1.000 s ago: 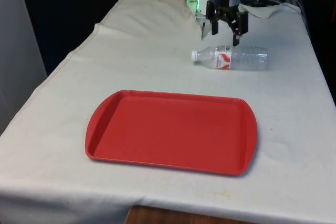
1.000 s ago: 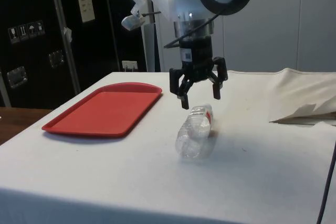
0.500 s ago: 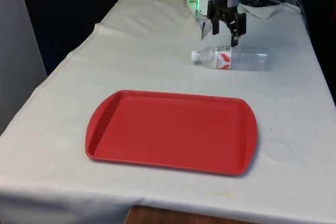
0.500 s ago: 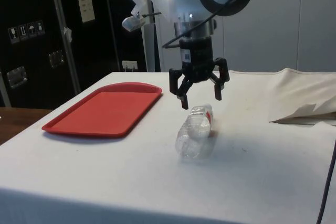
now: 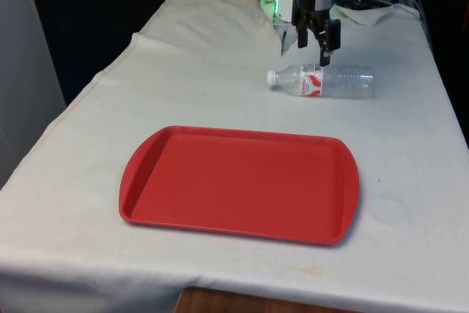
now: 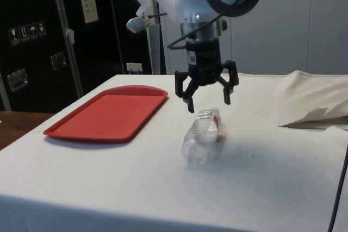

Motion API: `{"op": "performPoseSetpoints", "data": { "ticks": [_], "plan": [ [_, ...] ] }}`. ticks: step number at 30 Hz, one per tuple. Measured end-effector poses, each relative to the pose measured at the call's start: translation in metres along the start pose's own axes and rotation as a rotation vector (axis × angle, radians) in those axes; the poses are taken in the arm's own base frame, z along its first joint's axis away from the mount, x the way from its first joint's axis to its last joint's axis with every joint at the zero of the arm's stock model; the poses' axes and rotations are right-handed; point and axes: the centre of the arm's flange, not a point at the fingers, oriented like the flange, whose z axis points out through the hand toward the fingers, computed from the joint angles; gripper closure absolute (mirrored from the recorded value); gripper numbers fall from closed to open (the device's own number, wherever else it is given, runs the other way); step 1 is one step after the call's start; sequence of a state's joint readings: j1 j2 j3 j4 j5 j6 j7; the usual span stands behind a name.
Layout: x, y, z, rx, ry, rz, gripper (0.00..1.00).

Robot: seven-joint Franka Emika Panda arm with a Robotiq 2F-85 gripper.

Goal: Place the bottle upright on the tray.

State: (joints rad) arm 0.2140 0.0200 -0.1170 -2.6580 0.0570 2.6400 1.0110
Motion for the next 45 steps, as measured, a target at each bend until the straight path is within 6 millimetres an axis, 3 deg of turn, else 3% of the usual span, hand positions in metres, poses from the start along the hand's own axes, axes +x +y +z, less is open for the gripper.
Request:
{"op": "performPoseSetpoints", "data": {
  "ticks": [31, 45],
  "plan": [
    [0.0034, -0.0003, 0.0090, -0.001, -0.021, 0.193, 0.00],
    [0.0020, -0.0068, 0.0040, 0.022, -0.015, 0.259, 0.00]
  ]
}}
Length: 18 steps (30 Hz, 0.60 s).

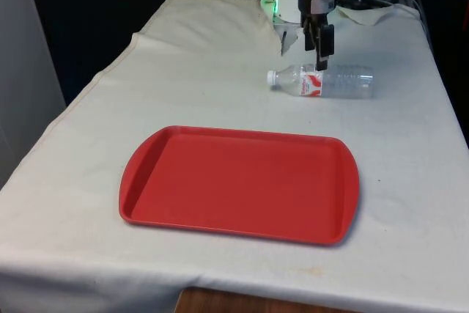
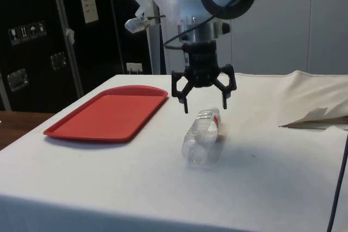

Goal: Place the bottle upright on the tray.

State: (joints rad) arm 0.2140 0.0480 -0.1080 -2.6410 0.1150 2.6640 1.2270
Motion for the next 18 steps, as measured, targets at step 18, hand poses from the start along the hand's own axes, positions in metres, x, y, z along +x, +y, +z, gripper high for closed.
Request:
{"op": "performPoseSetpoints", "data": {
  "ticks": [18],
  "plan": [
    [-0.0039, -0.0060, -0.0036, 0.039, 0.011, 0.090, 0.00]
  ]
}}
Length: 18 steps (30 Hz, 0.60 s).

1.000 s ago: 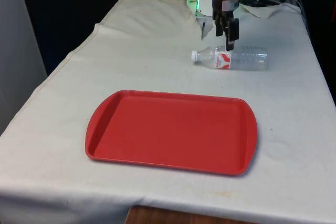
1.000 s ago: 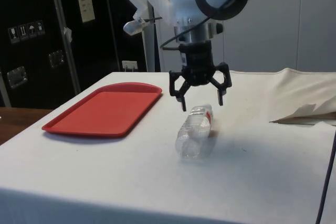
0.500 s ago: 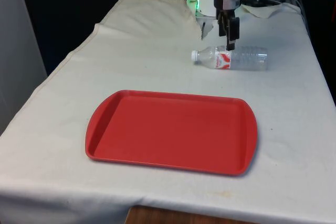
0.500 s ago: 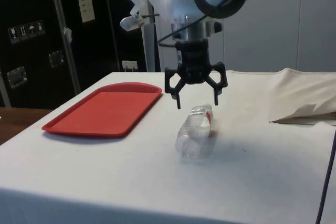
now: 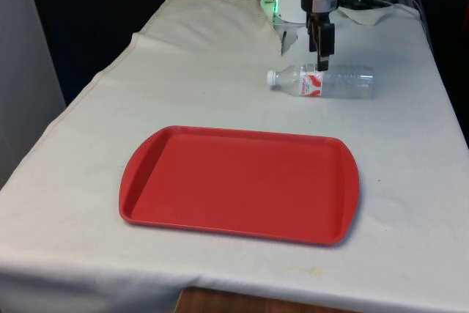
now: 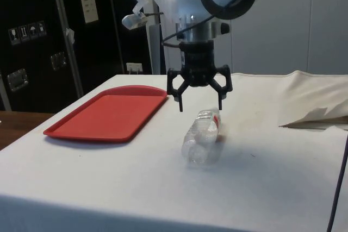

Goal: Place the bottle upright on the tray.

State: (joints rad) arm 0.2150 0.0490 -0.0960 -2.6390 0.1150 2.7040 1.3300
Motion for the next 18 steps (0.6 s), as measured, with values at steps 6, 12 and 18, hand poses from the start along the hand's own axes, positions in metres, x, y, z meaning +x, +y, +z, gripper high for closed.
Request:
{"op": "performPoseSetpoints", "data": {
  "ticks": [6, 12, 18],
  "plan": [
    [0.0006, 0.0001, 0.0013, 0.000, 0.001, 0.028, 0.00],
    [0.0015, 0.0012, 0.0047, -0.008, 0.001, 0.068, 0.00],
    [0.0025, 0.0011, 0.0075, -0.013, -0.002, 0.104, 0.00]
  ]
}}
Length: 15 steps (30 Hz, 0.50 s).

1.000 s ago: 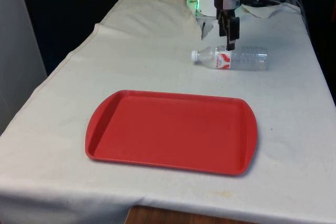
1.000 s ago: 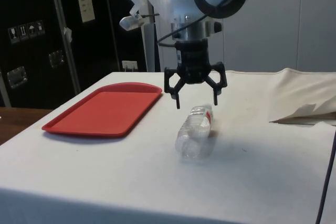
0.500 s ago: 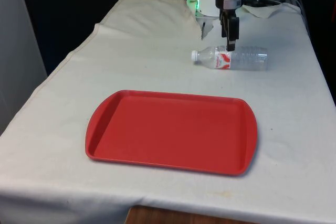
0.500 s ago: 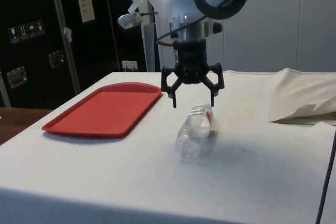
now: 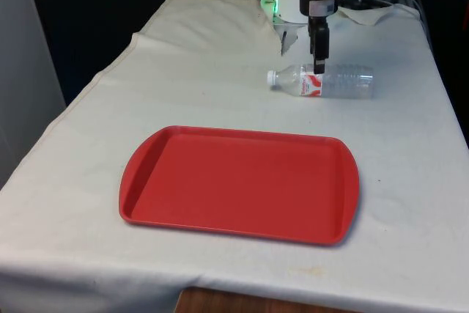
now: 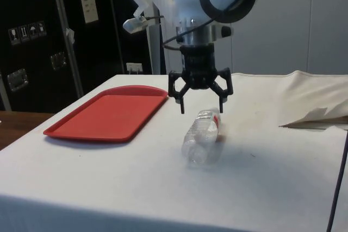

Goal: Place the bottle upright on the tray.

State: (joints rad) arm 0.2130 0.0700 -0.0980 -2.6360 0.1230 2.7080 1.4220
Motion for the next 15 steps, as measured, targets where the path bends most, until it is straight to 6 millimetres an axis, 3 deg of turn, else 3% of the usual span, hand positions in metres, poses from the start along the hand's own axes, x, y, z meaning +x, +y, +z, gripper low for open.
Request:
{"op": "performPoseSetpoints", "data": {
  "ticks": [15],
  "plan": [
    [0.0017, -0.0020, 0.0063, 0.007, -0.034, 0.078, 0.00]
  ]
}}
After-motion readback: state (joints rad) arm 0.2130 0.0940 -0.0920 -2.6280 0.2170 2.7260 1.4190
